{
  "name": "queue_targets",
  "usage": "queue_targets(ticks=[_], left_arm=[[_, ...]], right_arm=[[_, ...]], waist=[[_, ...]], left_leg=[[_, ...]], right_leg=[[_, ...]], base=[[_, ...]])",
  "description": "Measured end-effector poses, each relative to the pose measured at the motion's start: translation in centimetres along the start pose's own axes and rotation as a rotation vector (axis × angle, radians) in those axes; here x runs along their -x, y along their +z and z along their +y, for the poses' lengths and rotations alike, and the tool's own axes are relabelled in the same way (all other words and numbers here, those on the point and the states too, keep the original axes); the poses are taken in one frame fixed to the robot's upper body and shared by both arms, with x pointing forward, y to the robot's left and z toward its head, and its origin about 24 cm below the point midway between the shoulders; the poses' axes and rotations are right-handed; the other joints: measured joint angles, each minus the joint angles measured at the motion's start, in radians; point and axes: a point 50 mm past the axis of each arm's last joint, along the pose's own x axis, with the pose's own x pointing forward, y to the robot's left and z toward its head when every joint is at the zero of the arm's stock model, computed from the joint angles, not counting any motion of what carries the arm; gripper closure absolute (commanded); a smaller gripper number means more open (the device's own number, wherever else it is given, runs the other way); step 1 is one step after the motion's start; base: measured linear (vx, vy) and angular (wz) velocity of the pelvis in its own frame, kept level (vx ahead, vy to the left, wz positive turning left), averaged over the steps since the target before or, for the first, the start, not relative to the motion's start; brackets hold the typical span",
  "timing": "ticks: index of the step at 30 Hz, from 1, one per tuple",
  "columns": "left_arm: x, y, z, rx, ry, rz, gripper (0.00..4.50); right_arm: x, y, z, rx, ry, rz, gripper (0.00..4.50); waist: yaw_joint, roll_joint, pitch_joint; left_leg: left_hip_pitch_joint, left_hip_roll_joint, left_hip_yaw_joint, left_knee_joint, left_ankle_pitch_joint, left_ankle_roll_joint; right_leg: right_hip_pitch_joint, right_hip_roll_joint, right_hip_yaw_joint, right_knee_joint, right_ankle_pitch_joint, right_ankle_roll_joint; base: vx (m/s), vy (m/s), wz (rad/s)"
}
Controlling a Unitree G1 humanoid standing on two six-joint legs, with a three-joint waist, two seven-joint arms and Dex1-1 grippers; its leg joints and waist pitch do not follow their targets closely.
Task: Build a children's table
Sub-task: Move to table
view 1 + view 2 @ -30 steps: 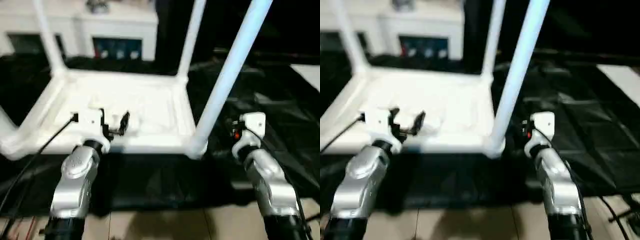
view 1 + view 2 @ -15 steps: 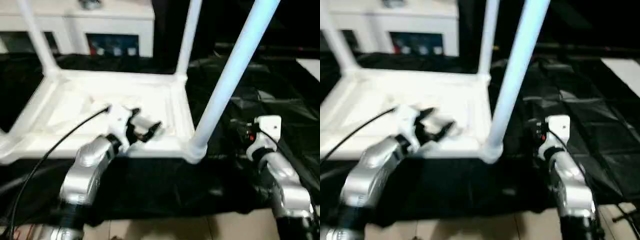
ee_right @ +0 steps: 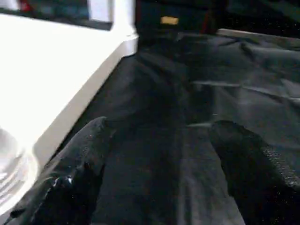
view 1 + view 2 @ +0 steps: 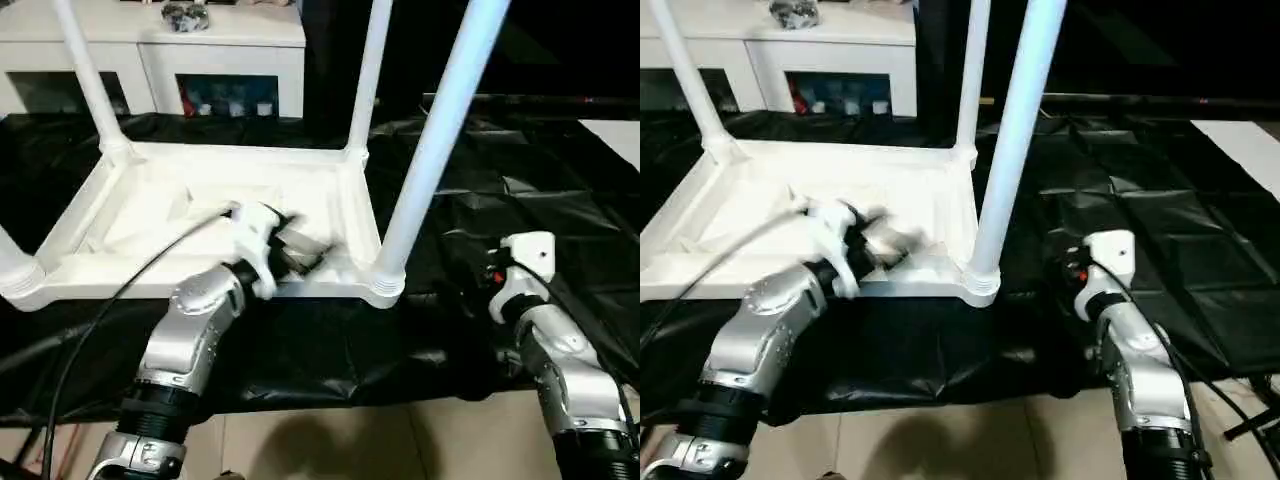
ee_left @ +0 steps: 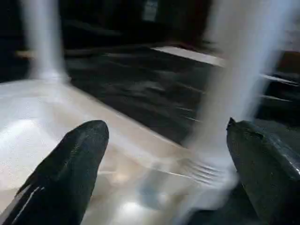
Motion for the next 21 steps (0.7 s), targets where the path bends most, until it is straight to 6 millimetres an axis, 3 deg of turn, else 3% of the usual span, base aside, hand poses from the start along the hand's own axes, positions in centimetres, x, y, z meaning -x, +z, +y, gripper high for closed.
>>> queue_targets(ticks=[4,7,8,12,15,21], left_arm=[[-1.6,-0.2,0.6,-0.126,-0.111,0.132,0.0],[-2.5,1.3,1.5,-0.252,-0.149,0.173,0.0],[-2.7,1.5,1.5,-0.27,-0.177,0.188,0.28],[-3.3,0.8,1.7,-0.298,-0.299,0.31,0.41],[-4.0,0.3,1.7,-0.273,-0.363,0.368,0.82],[-5.3,1.0,2.1,-0.294,-0.408,0.437,1.45]], right_arm=[[0.0,-0.2,-0.2,0.025,0.074,0.027,0.79],[0.1,0.0,-0.3,0.057,0.146,0.039,0.79],[0.3,0.0,-0.3,0.066,0.169,0.044,0.79],[1.6,-0.7,0.0,0.097,0.301,0.092,0.79],[2.2,-1.0,-0.2,0.109,0.344,0.116,0.79],[3.7,-0.6,-0.3,0.16,0.457,0.133,0.79]], waist=[[0.016,0.0,0.0],[0.021,0.0,0.0],[0.022,0.0,0.0],[0.027,0.001,0.0],[0.025,0.003,0.001],[0.026,0.02,0.0]], left_leg=[[-0.01,0.0,0.002,-0.002,0.008,0.004],[-0.009,0.0,0.005,-0.003,0.008,0.005],[-0.009,0.0,0.006,-0.003,0.008,0.006],[-0.009,0.0,0.008,-0.004,0.007,0.007],[-0.009,0.0,0.01,-0.004,0.007,0.007],[-0.007,0.0,0.014,-0.004,0.007,0.009]], right_leg=[[-0.008,0.0,-0.001,-0.001,0.0,0.0],[-0.008,-0.002,0.0,-0.005,0.002,0.0],[-0.008,-0.002,0.0,-0.005,0.002,0.0],[-0.008,-0.003,0.001,-0.006,0.002,0.0],[-0.008,-0.004,0.001,-0.007,0.003,-0.002],[-0.003,-0.009,0.0,-0.009,0.004,-0.003]], base=[[0.0,0.0,0.0],[0.0,0.0,0.0],[0.0,0.0,0.0],[0.0,0.0,0.0],[0.0,0.0,0.0],[0.0,0.0,0.0]])
